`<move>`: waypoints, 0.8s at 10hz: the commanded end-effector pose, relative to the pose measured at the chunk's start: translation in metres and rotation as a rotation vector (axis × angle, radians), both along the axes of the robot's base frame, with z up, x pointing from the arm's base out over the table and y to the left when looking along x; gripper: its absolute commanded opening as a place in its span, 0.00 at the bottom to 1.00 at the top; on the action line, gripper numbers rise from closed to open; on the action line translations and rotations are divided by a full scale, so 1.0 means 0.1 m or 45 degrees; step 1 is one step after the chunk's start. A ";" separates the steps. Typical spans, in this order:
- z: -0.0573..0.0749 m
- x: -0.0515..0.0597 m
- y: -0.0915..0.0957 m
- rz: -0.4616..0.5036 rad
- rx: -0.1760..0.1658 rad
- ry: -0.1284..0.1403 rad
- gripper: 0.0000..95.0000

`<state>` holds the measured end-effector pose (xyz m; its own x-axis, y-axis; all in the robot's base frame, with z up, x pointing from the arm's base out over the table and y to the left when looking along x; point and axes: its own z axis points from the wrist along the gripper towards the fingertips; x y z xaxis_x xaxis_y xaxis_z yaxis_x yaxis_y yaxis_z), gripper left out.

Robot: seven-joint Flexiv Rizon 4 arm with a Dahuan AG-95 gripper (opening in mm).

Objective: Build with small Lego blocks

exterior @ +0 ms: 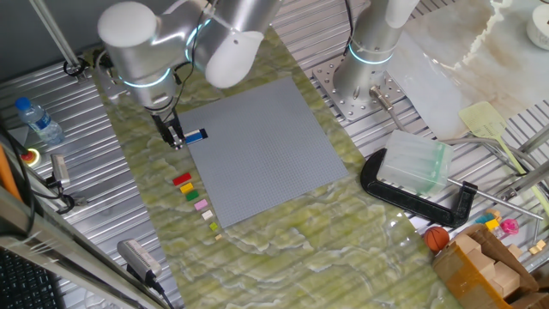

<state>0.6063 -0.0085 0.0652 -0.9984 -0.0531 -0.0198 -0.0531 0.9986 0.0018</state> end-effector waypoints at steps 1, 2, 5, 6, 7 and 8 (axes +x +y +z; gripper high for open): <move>-0.05 0.03 0.10 -0.014 0.006 -0.006 0.20; -0.06 0.06 0.15 -0.013 0.014 -0.003 0.20; -0.11 0.11 0.27 -0.019 0.021 -0.006 0.20; -0.14 0.12 0.31 -0.029 0.022 -0.006 0.20; -0.17 0.13 0.33 -0.039 0.024 -0.004 0.20; -0.19 0.13 0.35 -0.041 0.030 -0.001 0.20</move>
